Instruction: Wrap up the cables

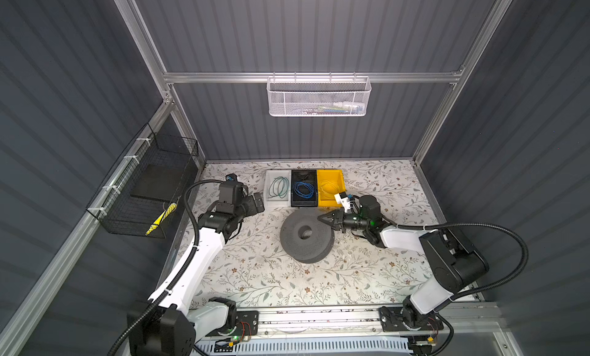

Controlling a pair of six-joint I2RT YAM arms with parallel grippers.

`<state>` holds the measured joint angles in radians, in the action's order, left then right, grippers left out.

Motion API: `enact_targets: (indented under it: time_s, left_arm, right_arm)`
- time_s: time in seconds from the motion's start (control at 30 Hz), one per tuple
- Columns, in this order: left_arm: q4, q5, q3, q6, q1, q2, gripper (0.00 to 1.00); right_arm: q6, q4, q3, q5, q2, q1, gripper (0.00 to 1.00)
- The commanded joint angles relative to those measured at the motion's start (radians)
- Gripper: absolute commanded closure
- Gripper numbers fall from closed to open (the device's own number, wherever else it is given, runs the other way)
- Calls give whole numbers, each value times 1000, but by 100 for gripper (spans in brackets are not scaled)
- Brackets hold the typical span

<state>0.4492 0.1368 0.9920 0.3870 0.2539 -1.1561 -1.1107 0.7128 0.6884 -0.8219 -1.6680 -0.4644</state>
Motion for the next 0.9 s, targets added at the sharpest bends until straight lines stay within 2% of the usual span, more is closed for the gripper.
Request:
enact_targets:
  time_s: [0.0, 0.1, 0.23, 0.73, 0.87]
  left_arm:
    - [33, -26, -23, 17, -7, 16, 1]
    - [34, -44, -27, 37, -7, 19, 1]
    - [26, -45, -38, 49, -7, 42, 1]
    - [44, -73, -32, 58, -7, 32, 1]
    - [40, -67, -36, 58, -7, 44, 1]
  right_arm:
    - [-22, 98, 41, 47, -38, -21, 100]
    - [-53, 181, 50, 48, -108, -32, 100]
    - [-52, 190, 67, 43, -162, -43, 100]
    - [-52, 228, -21, 65, -212, -86, 99]
    - [-50, 218, -28, 79, -197, -100, 91]
